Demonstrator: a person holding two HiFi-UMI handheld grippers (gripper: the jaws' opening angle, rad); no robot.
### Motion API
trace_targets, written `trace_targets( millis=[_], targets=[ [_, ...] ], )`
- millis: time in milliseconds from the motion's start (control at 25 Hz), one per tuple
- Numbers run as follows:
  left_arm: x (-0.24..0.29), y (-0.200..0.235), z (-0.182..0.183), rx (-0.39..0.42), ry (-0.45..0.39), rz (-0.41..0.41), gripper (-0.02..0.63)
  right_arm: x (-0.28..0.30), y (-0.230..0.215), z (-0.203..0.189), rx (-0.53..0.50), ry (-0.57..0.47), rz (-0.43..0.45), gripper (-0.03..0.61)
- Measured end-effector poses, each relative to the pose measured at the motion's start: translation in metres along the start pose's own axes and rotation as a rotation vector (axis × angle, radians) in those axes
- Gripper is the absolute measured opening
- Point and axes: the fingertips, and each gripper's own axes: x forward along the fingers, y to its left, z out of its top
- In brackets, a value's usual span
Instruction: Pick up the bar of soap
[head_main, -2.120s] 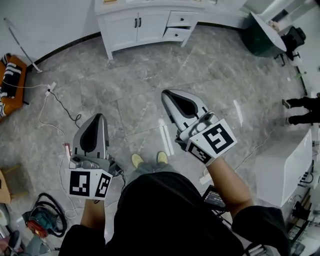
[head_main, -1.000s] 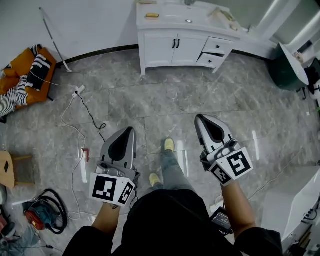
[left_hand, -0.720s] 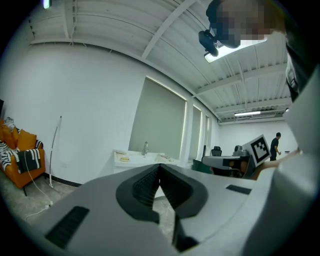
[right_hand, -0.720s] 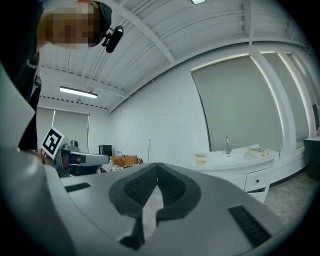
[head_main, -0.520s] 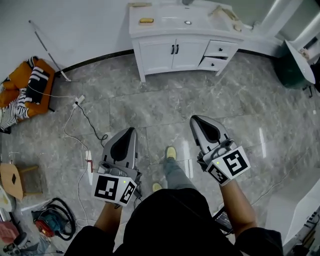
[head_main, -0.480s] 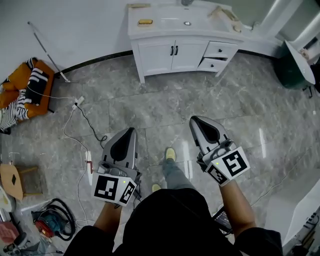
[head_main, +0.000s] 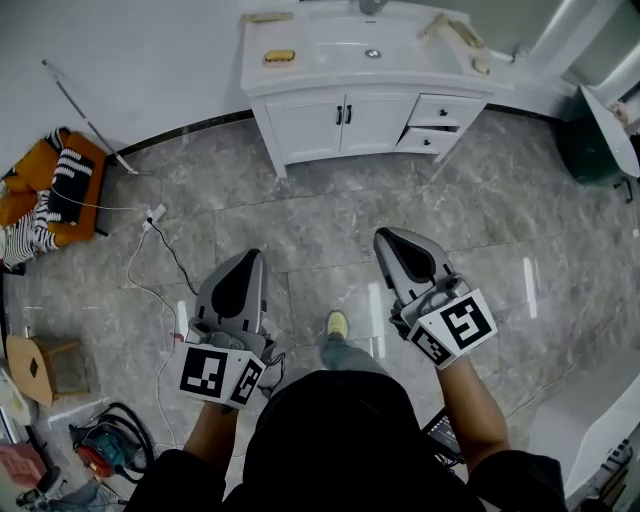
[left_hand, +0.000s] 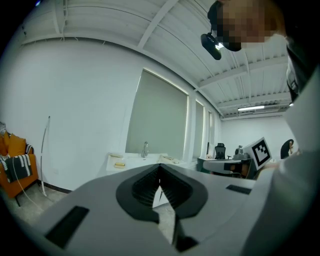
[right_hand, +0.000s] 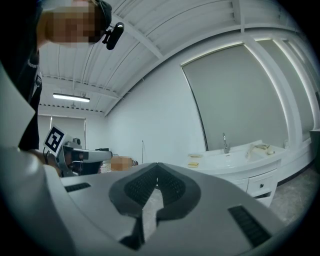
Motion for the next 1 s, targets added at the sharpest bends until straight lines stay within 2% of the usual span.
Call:
trace_targets(
  millis=[200, 640, 1000],
  targets=[
    [0.023, 0.001, 0.007, 0.025, 0.001, 0.007, 0.007, 0.015, -0.023, 0.005, 0.006, -0.005, 0.014, 0.009],
    [0.04, 0.009, 0.009, 0.02, -0.02, 0.009, 0.006, 0.035, -0.031, 0.012, -0.022, -0.014, 0.038, 0.009],
    [0.082, 0.056, 0.013, 0.005, -0.023, 0.005, 0.006, 0.094, -0.054, 0.017, -0.038, -0.006, 0.03, 0.009]
  ],
)
